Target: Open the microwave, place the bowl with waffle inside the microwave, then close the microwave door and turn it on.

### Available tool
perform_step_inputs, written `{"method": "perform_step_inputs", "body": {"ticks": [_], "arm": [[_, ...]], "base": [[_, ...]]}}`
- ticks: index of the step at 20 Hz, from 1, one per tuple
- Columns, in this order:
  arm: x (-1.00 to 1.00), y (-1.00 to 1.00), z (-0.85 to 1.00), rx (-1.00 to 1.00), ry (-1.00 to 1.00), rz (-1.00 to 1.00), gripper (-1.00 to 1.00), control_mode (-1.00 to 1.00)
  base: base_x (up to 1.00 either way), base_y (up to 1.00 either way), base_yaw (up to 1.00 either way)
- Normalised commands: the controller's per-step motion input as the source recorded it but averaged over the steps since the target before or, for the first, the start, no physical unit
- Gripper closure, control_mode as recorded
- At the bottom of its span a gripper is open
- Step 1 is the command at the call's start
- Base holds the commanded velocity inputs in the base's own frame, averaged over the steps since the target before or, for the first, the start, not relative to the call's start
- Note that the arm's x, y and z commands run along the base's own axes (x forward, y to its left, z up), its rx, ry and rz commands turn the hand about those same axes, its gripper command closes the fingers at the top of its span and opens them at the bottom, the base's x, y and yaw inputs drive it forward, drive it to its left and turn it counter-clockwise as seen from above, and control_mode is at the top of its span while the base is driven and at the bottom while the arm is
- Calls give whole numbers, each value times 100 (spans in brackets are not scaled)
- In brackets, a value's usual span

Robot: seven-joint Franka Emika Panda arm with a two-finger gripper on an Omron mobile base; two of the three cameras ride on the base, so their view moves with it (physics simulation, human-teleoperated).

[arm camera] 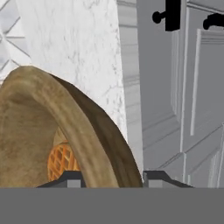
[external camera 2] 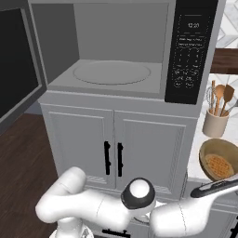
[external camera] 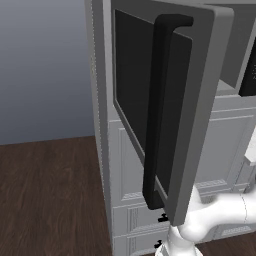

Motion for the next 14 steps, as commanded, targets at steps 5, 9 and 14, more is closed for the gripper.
{"method": "perform_step_inputs", "body": {"ticks": [5, 9, 14], "arm": [[0, 69, 0, 0, -1, 2, 100, -100], [-31, 13, 0, 1, -8, -6, 100, -100], [-91, 0, 0, 3, -21, -8, 100, -100]], "base": [[0, 0, 0], [0, 0, 0], [0, 0, 0]]}}
